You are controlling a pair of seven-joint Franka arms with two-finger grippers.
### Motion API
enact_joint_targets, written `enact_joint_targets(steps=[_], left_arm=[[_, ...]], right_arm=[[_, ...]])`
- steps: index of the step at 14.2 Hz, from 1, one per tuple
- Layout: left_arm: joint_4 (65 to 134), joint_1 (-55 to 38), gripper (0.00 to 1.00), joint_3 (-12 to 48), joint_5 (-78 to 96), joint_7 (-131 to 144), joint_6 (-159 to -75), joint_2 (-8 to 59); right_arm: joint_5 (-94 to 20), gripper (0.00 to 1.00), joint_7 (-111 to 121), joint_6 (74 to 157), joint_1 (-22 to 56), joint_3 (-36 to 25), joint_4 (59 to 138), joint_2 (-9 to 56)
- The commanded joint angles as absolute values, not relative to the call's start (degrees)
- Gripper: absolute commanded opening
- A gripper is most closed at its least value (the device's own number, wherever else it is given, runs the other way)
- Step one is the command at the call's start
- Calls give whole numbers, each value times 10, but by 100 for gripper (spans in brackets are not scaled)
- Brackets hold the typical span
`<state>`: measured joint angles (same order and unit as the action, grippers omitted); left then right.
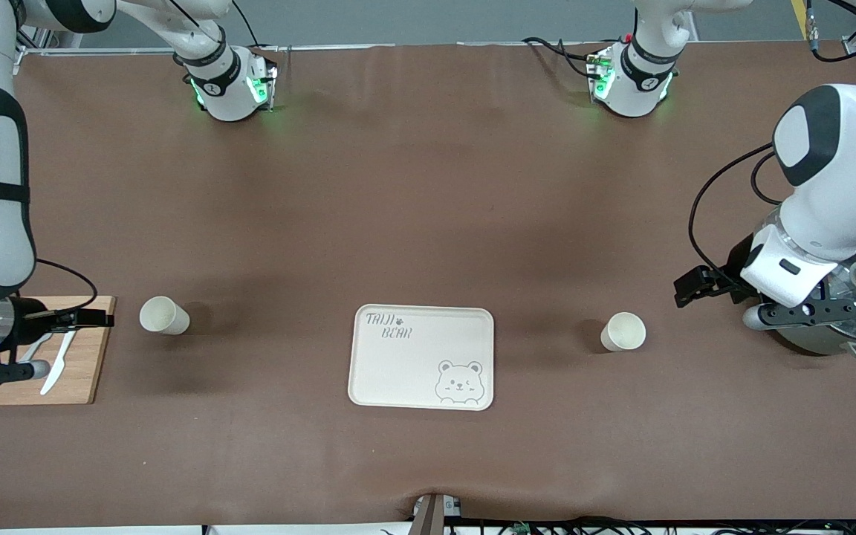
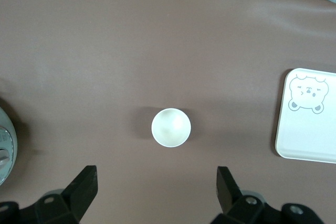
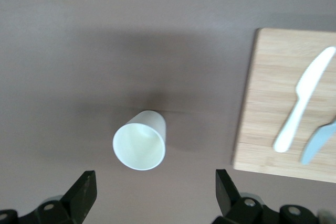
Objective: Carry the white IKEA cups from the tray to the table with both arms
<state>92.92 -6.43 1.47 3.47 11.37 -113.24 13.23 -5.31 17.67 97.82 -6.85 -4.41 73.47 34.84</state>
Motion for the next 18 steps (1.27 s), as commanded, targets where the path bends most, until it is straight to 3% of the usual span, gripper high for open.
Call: enact_joint_targets(steps=[1, 7, 9, 18], left_arm=[[911, -64, 100, 13, 44, 127, -1115, 139], [912, -64, 100, 14, 41, 151, -1115, 144], [911, -63, 100, 13, 41, 149, -1116, 142], [885, -40, 100, 14, 42, 142, -1115, 142]], right_arm=[[-18, 100, 176, 967, -77, -34, 708, 350], [-3, 100, 176, 965, -78, -33, 672, 343], [-10, 100, 179, 967, -79, -32, 678, 301], [-3, 100, 177, 934, -59, -29, 684, 265]])
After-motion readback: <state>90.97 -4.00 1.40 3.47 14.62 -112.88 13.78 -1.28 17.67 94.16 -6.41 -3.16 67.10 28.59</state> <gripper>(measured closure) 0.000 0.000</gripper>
